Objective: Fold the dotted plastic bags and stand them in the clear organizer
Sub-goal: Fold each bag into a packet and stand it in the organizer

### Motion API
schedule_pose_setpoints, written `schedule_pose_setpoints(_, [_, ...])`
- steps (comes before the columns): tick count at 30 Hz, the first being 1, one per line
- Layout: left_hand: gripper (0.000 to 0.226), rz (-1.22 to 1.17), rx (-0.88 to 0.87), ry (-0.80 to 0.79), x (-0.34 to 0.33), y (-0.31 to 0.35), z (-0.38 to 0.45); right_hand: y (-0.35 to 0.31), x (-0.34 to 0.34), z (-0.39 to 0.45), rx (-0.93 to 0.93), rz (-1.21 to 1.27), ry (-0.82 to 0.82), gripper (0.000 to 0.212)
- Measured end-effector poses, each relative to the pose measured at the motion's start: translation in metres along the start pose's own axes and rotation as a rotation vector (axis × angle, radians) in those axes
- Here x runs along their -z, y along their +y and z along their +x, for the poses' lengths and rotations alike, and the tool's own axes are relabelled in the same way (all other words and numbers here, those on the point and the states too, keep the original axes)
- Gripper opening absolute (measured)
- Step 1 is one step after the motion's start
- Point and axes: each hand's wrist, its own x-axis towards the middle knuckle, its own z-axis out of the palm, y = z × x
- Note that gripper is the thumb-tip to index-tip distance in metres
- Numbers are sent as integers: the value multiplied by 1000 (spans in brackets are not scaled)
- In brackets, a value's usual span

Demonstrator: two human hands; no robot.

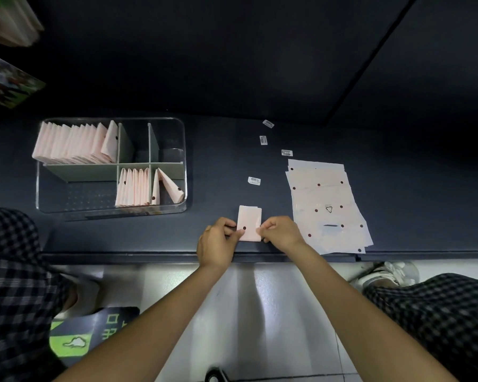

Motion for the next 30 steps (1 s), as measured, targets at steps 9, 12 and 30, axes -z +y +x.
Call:
schedule_pose_setpoints(9, [56,406,-486,-34,-1,-2,-27,-4,1,1,-53,-18,-24,19])
schedule_pose_setpoints(12, [83,684,-624,-280,-6,-8,-35,-5,2,1,-56,-11,-26,23])
schedule_pose_setpoints(30, [96,955,-638,-430,-3,-15,-34,-30,-17,21,150,469,-120,29])
